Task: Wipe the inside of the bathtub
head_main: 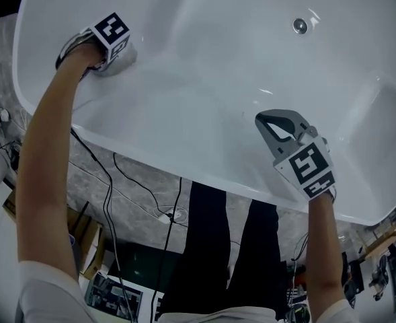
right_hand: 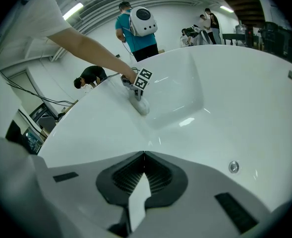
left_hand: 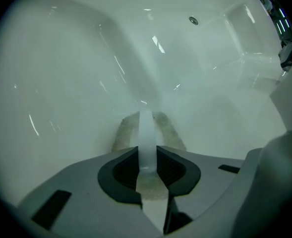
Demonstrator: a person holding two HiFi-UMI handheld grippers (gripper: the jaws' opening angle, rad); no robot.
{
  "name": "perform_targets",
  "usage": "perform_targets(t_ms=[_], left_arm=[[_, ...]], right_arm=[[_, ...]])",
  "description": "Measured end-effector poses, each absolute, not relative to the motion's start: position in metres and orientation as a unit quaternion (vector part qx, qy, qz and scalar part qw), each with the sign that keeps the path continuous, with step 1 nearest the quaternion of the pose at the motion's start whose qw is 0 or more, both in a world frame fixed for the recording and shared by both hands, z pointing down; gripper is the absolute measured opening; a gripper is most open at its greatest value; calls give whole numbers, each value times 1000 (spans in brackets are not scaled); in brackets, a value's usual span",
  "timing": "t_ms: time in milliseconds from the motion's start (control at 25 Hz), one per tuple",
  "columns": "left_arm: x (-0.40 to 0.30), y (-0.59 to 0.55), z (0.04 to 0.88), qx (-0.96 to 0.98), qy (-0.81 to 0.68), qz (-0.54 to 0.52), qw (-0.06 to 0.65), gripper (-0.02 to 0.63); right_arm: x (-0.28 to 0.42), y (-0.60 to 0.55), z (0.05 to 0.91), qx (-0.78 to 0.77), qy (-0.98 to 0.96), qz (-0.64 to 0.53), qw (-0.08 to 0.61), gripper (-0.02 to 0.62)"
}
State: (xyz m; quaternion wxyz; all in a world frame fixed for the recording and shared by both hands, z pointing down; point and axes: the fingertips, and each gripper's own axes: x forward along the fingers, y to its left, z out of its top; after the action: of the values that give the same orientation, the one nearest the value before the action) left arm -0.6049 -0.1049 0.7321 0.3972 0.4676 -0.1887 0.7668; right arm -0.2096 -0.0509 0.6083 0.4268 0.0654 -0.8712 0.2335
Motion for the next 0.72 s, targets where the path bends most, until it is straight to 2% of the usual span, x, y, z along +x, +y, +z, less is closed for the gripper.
perform_targets(t_ms=[720], left_arm=[[-587,-119,809,466,-169,783,376,89]], right_arm=[[-201,-66,638,86,-874,252,407,20]])
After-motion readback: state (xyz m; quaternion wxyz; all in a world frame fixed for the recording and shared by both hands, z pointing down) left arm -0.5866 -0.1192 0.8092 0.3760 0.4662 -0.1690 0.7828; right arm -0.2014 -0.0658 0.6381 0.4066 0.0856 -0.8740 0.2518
